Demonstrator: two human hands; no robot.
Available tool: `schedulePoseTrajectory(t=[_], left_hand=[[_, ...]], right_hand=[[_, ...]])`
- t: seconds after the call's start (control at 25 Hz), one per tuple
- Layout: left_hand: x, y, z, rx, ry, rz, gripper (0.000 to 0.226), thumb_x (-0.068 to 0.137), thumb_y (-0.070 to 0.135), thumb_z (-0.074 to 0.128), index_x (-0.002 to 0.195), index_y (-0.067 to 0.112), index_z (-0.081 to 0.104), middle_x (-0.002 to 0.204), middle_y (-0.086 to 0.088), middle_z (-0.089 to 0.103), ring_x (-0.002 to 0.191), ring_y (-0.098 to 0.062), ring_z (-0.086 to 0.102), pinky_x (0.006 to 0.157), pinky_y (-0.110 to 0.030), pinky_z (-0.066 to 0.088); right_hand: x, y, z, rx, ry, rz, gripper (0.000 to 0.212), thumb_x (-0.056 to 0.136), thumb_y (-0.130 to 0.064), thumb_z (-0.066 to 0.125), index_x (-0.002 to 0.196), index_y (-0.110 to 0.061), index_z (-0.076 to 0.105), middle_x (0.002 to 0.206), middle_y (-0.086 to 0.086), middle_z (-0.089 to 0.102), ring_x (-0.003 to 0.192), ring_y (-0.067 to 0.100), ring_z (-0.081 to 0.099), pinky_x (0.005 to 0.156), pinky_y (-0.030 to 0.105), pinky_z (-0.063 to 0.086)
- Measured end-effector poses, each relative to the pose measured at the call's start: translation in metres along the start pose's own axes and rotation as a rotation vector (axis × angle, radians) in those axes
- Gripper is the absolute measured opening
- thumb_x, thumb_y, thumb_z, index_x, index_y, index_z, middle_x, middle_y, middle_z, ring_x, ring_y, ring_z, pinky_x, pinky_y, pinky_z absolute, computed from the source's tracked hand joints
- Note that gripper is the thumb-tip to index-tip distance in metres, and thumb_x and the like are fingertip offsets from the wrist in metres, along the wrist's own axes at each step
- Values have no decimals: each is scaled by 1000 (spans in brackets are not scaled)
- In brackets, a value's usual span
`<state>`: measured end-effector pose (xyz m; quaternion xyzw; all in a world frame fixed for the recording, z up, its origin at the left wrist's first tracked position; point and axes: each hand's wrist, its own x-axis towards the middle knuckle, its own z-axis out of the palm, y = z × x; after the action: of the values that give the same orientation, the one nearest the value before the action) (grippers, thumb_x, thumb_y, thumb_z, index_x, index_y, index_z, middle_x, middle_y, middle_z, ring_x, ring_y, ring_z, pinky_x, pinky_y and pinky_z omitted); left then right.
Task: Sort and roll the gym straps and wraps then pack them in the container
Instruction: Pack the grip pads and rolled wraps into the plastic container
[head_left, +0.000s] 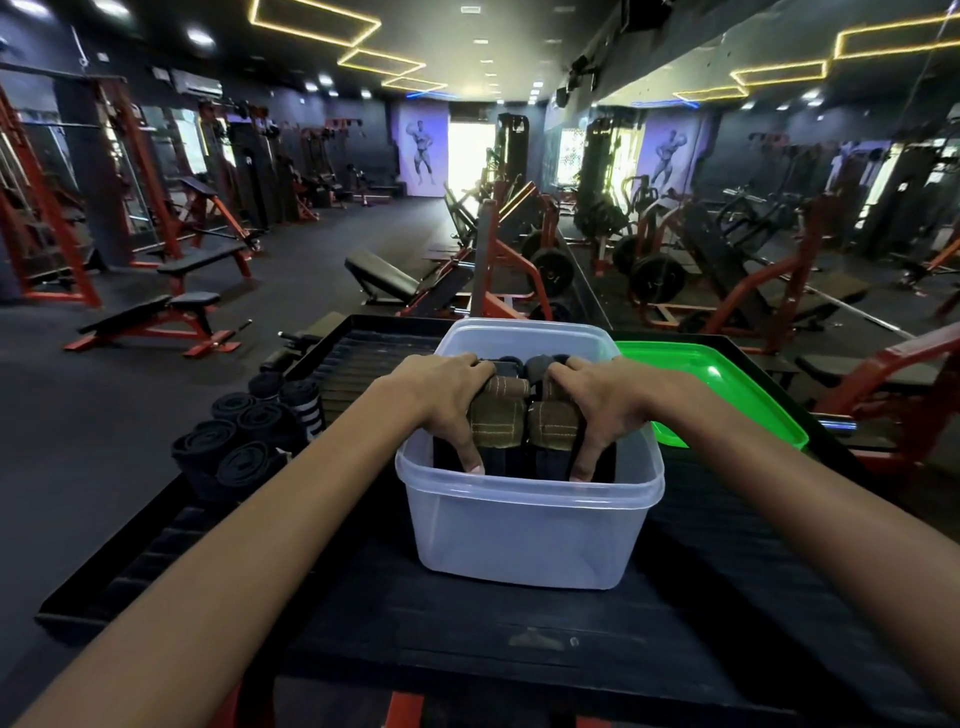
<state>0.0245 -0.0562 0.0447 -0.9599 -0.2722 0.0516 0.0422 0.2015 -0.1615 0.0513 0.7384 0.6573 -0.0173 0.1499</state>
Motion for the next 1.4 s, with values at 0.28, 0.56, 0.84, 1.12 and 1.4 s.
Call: schedulePoseTrajectory(t=[0.28,0.56,0.84,1.12,1.4], left_hand=[[-3,-1,0,-14,23,15,108,51,62,84,139,24,34,128,3,48,115,-20,50,92,-43,48],[-18,-2,2,-808,339,21,62,69,34,85,123,19,59,118,10,56,115,-9,52,82,-10,38],[-38,-4,14,-893,496,-85,31,80,21,76,109,18,66,117,2,59,109,-10,52,85,-16,37],[-59,8,24,-870,577,-179,18,84,7,70,100,15,69,119,-6,63,114,-19,56,104,-33,39],[-60,11,25,-949,657,-273,18,88,2,60,98,11,72,108,-7,70,99,-20,65,81,-12,44]], right_hand=[[-2,2,2,-24,56,-11,112,44,-72,80,133,-22,34,131,3,47,115,27,53,100,39,43],[-9,5,8,517,318,-93,84,56,-70,77,122,-22,56,118,-5,62,109,14,56,97,33,45],[-16,7,13,729,581,-140,15,81,-21,77,83,-7,71,72,-13,64,70,7,59,61,7,40],[-14,5,14,717,576,-180,9,81,-17,76,80,-9,72,75,-5,67,72,7,59,62,4,39],[-11,8,15,647,620,-142,8,82,-17,75,75,-14,72,77,1,69,75,14,60,62,12,37]])
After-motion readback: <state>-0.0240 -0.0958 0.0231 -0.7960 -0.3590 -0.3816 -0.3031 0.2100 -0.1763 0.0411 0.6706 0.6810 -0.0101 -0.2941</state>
